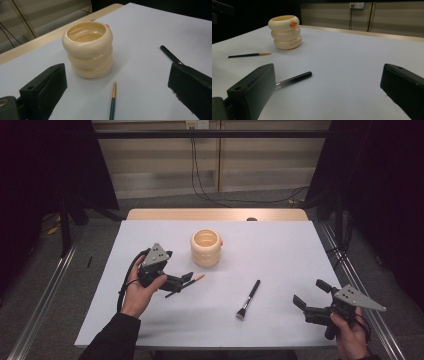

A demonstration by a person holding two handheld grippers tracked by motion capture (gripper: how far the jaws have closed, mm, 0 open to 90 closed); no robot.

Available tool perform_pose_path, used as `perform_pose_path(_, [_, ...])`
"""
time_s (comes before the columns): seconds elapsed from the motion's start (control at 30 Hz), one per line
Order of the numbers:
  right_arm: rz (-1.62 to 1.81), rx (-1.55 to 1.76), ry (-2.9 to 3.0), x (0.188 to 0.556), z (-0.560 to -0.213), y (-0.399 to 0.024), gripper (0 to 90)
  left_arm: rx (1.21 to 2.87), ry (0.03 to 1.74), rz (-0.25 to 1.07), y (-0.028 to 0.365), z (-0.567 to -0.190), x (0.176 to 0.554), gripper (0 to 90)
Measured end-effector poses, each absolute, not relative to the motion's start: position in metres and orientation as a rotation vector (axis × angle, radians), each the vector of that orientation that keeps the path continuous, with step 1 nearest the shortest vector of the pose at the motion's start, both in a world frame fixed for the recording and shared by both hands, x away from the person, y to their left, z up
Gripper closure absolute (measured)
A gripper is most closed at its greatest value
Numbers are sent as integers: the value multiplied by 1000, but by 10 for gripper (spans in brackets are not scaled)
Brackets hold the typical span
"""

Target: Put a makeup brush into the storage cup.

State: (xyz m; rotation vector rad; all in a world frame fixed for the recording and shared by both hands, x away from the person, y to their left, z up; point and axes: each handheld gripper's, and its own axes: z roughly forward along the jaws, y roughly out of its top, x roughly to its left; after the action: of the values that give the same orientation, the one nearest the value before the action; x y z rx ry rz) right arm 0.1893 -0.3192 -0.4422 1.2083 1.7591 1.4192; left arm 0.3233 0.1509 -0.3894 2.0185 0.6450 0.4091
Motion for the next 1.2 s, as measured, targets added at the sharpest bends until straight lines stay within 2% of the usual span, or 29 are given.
perform_pose_path(0.57, [1413, 1200, 1783, 188, -443, -318, 0, 2246, 601, 317, 134, -394, 339, 44])
perform_pose_path(0.67, [1415, 1192, 1789, 189, -443, -318, 1, 2324, 578, 290, 130, -395, 342, 72])
perform_pose_path(1.07, [1418, 1189, 1794, 190, -443, -316, 2, 2445, 685, 213, 121, -415, 362, 53])
perform_pose_path(1.2, [1413, 1187, 1804, 190, -443, -316, 2, 2512, 674, 211, 121, -419, 368, 70])
